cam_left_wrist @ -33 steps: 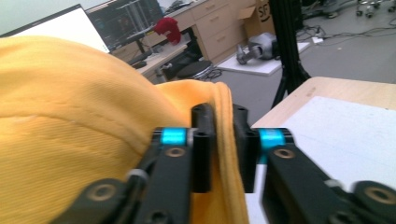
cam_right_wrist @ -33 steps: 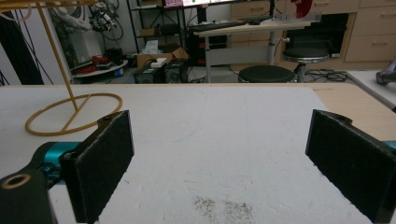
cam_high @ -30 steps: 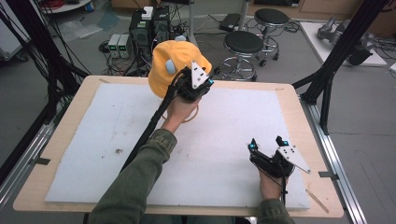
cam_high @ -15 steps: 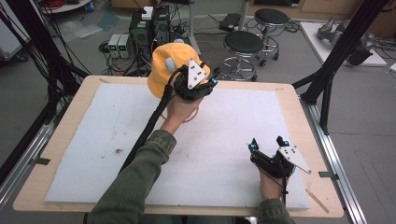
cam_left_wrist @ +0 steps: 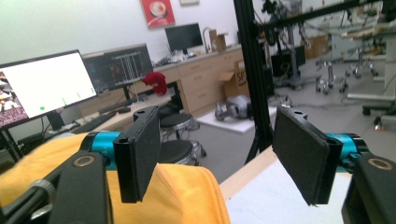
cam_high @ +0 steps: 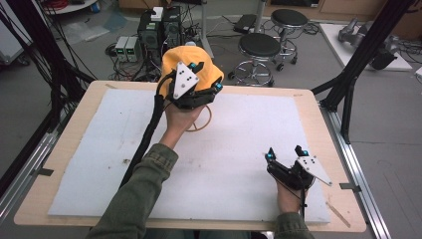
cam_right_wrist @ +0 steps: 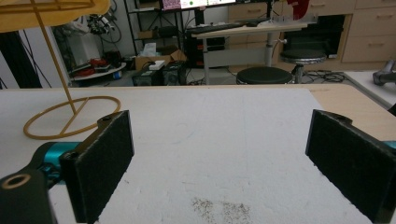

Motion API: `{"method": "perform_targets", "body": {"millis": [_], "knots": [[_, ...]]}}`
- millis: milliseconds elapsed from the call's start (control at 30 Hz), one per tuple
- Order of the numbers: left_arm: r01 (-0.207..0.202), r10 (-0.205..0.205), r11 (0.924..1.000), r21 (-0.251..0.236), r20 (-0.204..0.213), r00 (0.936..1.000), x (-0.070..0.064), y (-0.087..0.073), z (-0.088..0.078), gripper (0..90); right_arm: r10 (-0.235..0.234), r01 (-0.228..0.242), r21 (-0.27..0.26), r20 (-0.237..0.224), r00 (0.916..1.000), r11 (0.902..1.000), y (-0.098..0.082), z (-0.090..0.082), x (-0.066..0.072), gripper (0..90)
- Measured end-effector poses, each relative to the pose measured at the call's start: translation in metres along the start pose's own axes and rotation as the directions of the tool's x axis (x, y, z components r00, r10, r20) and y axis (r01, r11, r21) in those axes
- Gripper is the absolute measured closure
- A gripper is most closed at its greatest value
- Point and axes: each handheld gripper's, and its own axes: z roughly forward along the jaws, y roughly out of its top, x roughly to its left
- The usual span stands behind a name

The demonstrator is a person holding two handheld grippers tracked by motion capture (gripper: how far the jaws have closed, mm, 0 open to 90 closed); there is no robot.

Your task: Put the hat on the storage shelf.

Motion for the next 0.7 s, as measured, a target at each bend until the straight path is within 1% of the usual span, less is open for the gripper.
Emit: {"method": "perform_targets", "body": {"millis": [33,67,100,133,200,267,333,367,400,433,467,500,533,567,633,667,700], "knots": [[0.000,0.000,1.0000,0.000,0.000,1.0000,0.000,0.000,0.000,31.9,0.000,0.000,-0.001,0.000,1.0000,1.0000,0.000,0.000,0.000,6.6],[0.017,-0.017,0.9992,-0.036,-0.003,0.9998,0.003,0.004,-0.009,31.4,0.000,0.000,-0.001,0.000,1.0000,1.0000,0.000,0.000,0.000,6.6],[0.017,-0.017,0.9986,-0.051,-0.006,0.9998,0.005,0.006,-0.013,31.1,0.000,0.000,-0.001,0.002,1.0000,1.0000,0.000,0.000,0.000,6.6],[0.017,-0.017,0.9986,-0.051,-0.006,0.9998,0.005,0.006,-0.013,31.1,0.000,0.000,-0.001,0.002,1.0000,1.0000,0.000,0.000,0.000,6.6],[0.028,-0.028,0.9960,-0.085,-0.009,0.9996,0.008,0.007,-0.021,31.1,0.004,-0.004,-0.001,0.002,1.0000,1.0000,0.000,0.000,0.001,6.6],[0.025,-0.028,0.9940,-0.106,-0.022,0.9994,0.011,0.007,-0.029,30.8,0.007,-0.007,-0.002,0.003,1.0000,1.0000,0.000,0.000,0.001,6.6],[0.032,-0.036,0.9919,-0.122,-0.030,0.9989,0.015,0.007,-0.036,30.8,0.003,-0.003,-0.003,0.002,1.0000,1.0000,0.000,0.000,0.000,6.6],[0.041,-0.046,0.9895,-0.139,-0.037,0.9982,0.019,0.006,-0.045,30.7,0.001,-0.001,-0.002,0.004,1.0000,1.0000,0.000,0.001,0.000,6.6],[0.041,-0.046,0.9895,-0.139,-0.037,0.9982,0.019,0.006,-0.045,30.7,0.002,-0.002,-0.002,0.004,1.0000,1.0000,0.000,0.001,0.000,6.6],[0.040,-0.047,0.9885,-0.146,-0.043,0.9979,0.020,0.006,-0.049,30.8,0.001,0.000,-0.003,0.003,1.0000,1.0000,0.000,0.000,0.000,6.6],[0.036,-0.045,0.9874,-0.154,-0.057,0.9974,0.024,0.006,-0.057,30.7,0.002,-0.002,-0.003,0.003,1.0000,1.0000,0.000,0.000,0.000,6.6],[0.036,-0.045,0.9874,-0.154,-0.057,0.9974,0.024,0.006,-0.057,30.8,0.002,-0.002,-0.003,0.003,1.0000,1.0000,0.000,0.000,0.000,6.6],[0.030,-0.041,0.9864,-0.162,-0.068,0.9968,0.028,0.006,-0.065,30.7,0.008,-0.008,-0.002,0.004,1.0000,1.0000,0.000,0.000,0.001,6.6],[0.030,-0.041,0.9864,-0.162,-0.068,0.9968,0.028,0.006,-0.065,30.7,0.008,-0.008,-0.002,0.005,1.0000,1.0000,0.000,0.000,0.001,6.6],[0.017,-0.032,0.9856,-0.168,-0.088,0.9956,0.033,0.005,-0.072,30.7,0.004,-0.004,-0.004,0.006,1.0000,1.0000,0.000,0.000,0.000,6.6],[0.017,-0.034,0.9851,-0.171,-0.097,0.9947,0.035,0.005,-0.076,30.6,0.005,-0.005,-0.004,0.006,1.0000,1.0000,0.000,0.000,0.000,6.6],[0.021,-0.042,0.9834,-0.181,-0.115,0.9925,0.041,0.004,-0.083,30.6,0.006,-0.006,-0.004,0.006,1.0000,1.0000,0.000,0.000,0.000,6.6]]}}
